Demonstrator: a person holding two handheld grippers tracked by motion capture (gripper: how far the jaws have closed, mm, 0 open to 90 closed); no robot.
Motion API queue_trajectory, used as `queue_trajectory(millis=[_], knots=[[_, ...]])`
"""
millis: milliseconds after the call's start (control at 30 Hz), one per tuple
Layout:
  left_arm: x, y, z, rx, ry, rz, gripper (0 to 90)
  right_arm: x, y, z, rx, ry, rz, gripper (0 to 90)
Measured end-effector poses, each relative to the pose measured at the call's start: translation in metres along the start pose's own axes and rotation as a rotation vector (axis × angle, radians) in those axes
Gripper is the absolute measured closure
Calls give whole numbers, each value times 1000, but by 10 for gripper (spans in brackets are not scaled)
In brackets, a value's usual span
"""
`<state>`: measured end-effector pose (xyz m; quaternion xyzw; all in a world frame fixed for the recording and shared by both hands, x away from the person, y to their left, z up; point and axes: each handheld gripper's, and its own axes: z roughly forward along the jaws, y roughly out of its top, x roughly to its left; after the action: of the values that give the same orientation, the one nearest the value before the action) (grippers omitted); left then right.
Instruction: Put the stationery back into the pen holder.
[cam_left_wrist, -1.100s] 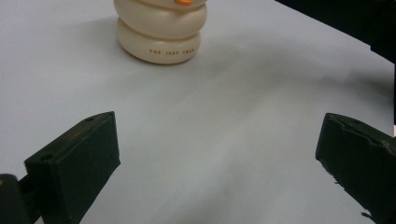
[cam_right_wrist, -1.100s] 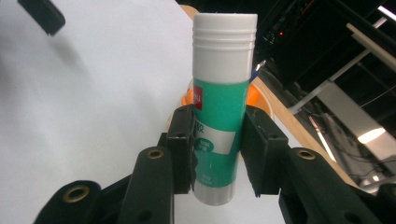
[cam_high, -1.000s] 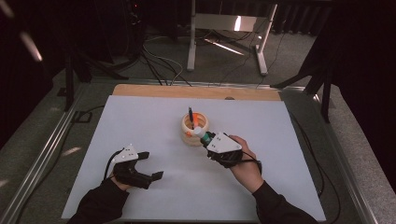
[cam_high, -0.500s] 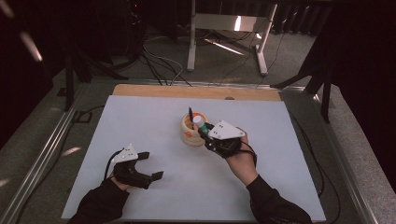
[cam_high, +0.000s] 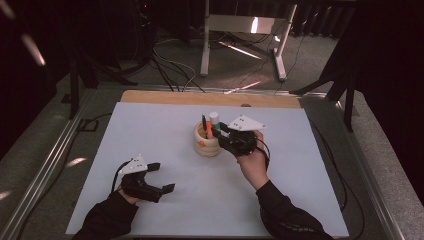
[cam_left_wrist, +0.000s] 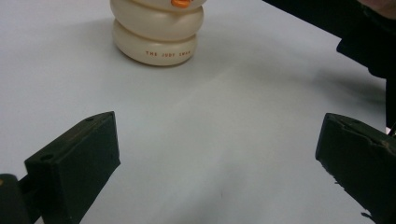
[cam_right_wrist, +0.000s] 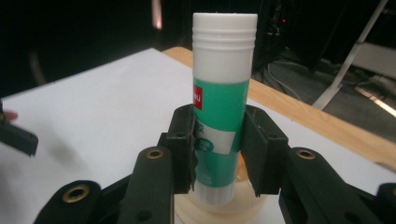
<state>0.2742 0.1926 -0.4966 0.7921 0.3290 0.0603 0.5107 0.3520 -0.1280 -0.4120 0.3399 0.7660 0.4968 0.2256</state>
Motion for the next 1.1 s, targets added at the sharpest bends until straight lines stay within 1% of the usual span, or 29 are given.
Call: queue_trajectory(millis=[33, 200, 333, 367, 400, 467, 567, 667, 767, 833, 900, 1100], knots=[[0, 0, 0, -1, 2, 0, 2, -3, 0, 4, 1, -6, 23, 653], [0, 0, 0, -3, -2, -1, 3, -7, 0, 14, 11, -15, 44, 653], [0, 0, -1, -5, -3, -5, 3, -9, 0, 20, 15, -23, 51, 653], [1, 0, 0, -5, -4, -7, 3, -10, 0, 24, 16, -29, 59, 653], [1, 0, 0, -5, -4, -7, 2, -10, 0, 24, 16, -29, 59, 653], [1, 0, -1, -5, -5, -9, 3, -11, 0, 28, 18, -33, 74, 653], [1, 0, -1, -10, -5, -9, 3, -12, 2, 35, 24, -30, 87, 653], [2, 0, -1, -9, -7, -9, 3, -12, 2, 40, 33, -33, 78, 653], [2, 1, -1, -11, -7, -9, 3, -14, 1, 45, 49, -20, 110, 652], [2, 1, -1, -11, -7, -10, 3, -14, 0, 47, 55, -21, 113, 653], [2, 1, -1, -11, -7, -11, 3, -16, -1, 51, 70, -16, 142, 652], [2, 1, -1, -9, -5, -10, 3, -17, -3, 56, 94, -14, 168, 652]])
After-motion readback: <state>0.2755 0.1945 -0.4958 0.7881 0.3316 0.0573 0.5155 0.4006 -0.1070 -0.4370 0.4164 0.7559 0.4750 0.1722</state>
